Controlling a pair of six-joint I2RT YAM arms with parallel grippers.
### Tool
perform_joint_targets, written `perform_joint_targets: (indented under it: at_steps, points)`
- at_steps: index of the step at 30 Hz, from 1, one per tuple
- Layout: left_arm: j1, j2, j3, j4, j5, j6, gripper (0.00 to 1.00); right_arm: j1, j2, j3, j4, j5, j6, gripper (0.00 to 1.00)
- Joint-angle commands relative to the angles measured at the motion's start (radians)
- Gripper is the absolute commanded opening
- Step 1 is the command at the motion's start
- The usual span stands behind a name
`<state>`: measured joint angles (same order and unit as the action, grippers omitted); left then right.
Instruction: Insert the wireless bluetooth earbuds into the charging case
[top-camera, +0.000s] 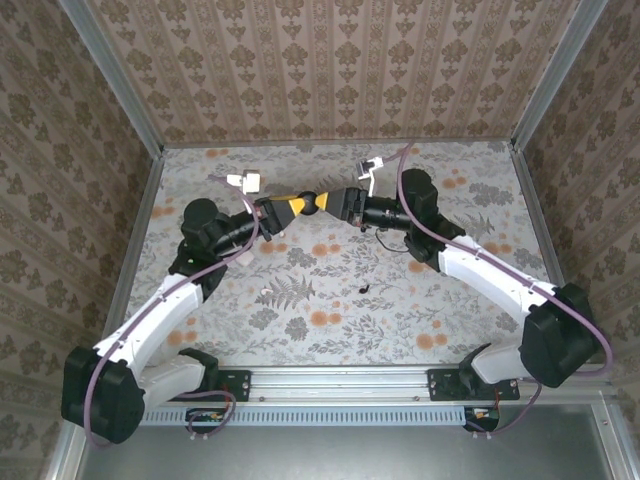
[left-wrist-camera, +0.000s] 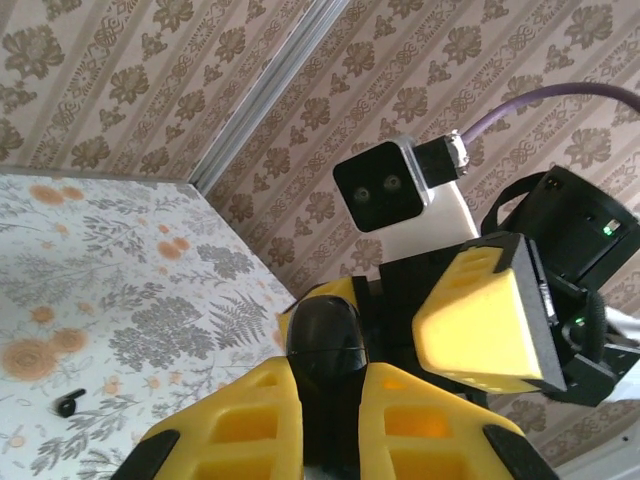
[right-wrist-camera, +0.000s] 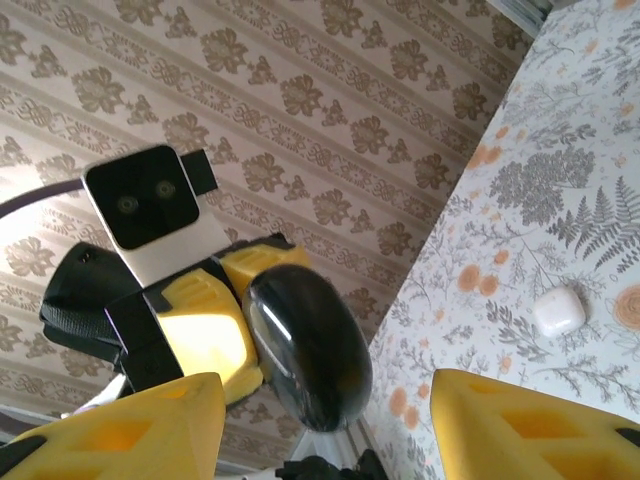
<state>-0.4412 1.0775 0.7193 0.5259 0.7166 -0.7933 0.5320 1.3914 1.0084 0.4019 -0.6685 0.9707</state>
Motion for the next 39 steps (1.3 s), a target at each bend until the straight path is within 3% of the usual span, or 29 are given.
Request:
perform_joint_targets:
  at_steps: [1,7,15,17,21,25,31,36,39]
  points:
    - [-0.008,0.01,0.005,0.074,-0.009,-0.053,0.02,-0.006,0.037,-0.013,0.15,-0.038,0.076,0.57]
    - [-0.053,0.032,0.023,0.087,-0.002,-0.075,0.01,-0.015,0.06,-0.02,0.208,-0.032,0.101,0.45]
    - [-0.06,0.047,0.028,0.058,-0.008,-0.073,0.01,-0.02,0.08,-0.04,0.307,-0.073,0.143,0.21]
    - [-0.06,0.046,0.034,0.048,-0.008,-0.067,0.01,-0.021,0.075,-0.045,0.308,-0.08,0.143,0.21]
    - [-0.055,0.042,0.043,0.046,-0.01,-0.068,0.01,-0.022,0.061,-0.057,0.284,-0.082,0.13,0.37]
    - [-0.045,0.034,0.047,0.045,-0.012,-0.072,0.01,-0.029,0.039,-0.078,0.275,-0.077,0.119,0.39]
    - [-0.041,0.037,0.039,0.059,-0.013,-0.089,0.01,-0.031,0.029,-0.083,0.291,-0.098,0.12,0.36]
    - [-0.041,0.052,0.032,0.094,-0.002,-0.119,0.02,-0.032,0.052,-0.065,0.328,-0.125,0.13,0.23]
    - [-0.041,0.06,0.041,0.077,0.019,-0.113,0.09,-0.034,0.061,-0.06,0.353,-0.143,0.126,0.16]
